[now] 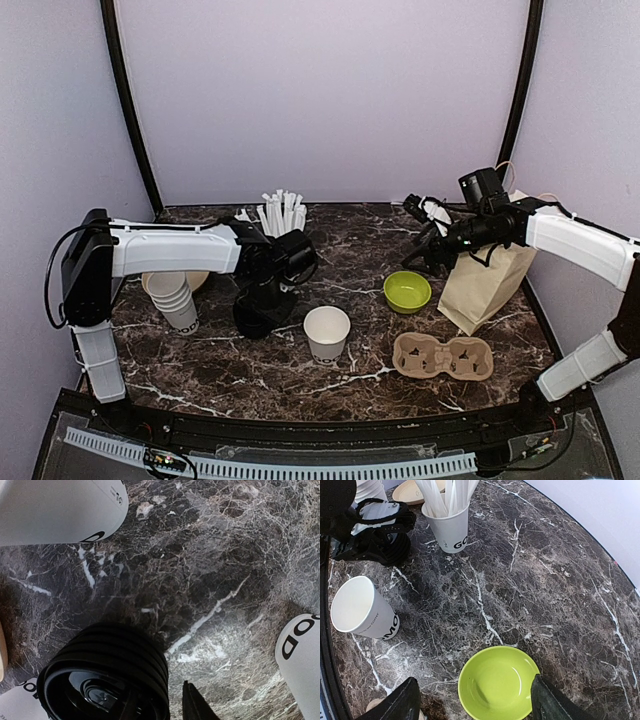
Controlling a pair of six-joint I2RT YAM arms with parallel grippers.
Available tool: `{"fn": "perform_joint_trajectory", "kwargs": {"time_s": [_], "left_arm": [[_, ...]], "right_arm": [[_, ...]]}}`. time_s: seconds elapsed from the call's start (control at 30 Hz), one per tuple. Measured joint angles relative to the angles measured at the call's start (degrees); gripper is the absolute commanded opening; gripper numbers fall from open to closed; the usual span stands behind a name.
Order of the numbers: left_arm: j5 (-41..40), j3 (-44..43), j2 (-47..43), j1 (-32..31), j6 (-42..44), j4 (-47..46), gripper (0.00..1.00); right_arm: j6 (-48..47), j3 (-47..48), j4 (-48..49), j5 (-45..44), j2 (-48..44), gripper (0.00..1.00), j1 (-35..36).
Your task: Pack the takeout coffee
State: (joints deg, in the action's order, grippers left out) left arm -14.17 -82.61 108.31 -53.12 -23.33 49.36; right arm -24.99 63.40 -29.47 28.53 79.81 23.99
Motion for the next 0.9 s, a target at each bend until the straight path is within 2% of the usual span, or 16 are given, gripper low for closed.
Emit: {"fn": "perform_joint_trajectory", "kwargs": {"time_s": [0.37,0.7,0.9], "left_arm": [[0.09,0.48,0.0,0.0,-0.37,0.52,0.14],[0.15,0.13,0.0,0.0,-0.37,2.86,0.11],[1.73,-1.49,-2.34,0.11,0.09,5.14,0.06]], "right_arm": [[0.0,0.0,0.0,0.2,0.0,0.76,0.0],[0.0,0.0,0.0,0.35,0.0,0.76,0.0],[0.02,0.0,-0.04,1.11,0.0,0.76,0.0]]}}
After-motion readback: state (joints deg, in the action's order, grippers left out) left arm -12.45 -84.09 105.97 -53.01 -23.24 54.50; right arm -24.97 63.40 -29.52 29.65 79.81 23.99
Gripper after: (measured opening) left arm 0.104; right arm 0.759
